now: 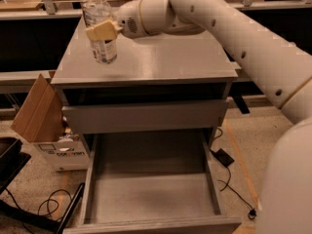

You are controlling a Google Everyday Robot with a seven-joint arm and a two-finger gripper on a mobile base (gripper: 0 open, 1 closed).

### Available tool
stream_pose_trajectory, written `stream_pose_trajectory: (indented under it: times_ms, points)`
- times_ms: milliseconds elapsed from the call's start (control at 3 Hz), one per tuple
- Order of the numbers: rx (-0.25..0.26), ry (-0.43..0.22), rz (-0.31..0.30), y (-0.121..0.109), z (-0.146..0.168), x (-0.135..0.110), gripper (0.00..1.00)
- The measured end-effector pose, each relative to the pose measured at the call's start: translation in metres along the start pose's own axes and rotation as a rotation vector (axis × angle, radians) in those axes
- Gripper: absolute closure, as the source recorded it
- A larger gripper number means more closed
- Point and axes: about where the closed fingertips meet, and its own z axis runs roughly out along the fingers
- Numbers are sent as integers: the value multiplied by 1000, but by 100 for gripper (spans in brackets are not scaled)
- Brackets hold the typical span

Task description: Pick blue plastic bottle from middle drawer and place on counter

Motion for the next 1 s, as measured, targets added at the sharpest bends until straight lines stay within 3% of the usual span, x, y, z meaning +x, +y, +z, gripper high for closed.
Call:
stream_pose_trajectory:
  times_ms: [333,667,1000]
  points:
    - [37,33,-42,-17,55,-1,100]
    - [54,88,-66,-37,90,14,100]
    - [42,127,-42,-55,112,42,100]
